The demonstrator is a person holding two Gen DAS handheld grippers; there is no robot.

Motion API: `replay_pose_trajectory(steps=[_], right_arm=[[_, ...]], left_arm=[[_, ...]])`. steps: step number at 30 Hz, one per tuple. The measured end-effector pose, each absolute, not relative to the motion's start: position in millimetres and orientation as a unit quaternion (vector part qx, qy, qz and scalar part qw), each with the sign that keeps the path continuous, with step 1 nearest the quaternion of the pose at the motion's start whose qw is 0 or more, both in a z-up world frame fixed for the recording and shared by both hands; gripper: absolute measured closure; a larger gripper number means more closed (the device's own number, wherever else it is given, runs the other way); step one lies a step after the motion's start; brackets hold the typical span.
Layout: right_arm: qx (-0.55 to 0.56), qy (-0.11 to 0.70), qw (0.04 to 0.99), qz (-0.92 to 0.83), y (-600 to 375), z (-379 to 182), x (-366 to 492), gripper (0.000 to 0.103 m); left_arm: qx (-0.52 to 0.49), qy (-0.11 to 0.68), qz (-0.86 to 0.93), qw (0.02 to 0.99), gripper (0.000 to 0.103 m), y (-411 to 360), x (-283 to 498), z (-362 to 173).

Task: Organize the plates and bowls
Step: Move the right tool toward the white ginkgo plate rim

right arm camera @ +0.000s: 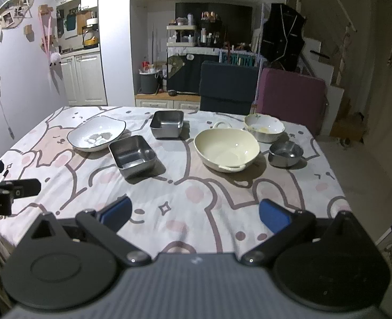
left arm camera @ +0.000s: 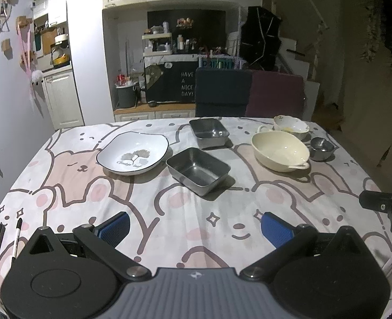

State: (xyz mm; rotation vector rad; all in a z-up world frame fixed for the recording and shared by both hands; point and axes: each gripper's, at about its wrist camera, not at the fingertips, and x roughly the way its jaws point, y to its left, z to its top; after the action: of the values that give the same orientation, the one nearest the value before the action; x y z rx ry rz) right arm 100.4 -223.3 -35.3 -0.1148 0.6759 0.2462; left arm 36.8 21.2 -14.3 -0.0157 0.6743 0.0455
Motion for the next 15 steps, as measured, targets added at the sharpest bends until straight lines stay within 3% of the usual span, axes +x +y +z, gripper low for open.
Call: replay_pose_trajectory(steps=[15], right_arm=[[-0.063,0.397,0.905,0.14,-197,-51,162,0.0]], left_arm=[[-0.021,0.392,0.024,0.919,0.0,35,105,-39]])
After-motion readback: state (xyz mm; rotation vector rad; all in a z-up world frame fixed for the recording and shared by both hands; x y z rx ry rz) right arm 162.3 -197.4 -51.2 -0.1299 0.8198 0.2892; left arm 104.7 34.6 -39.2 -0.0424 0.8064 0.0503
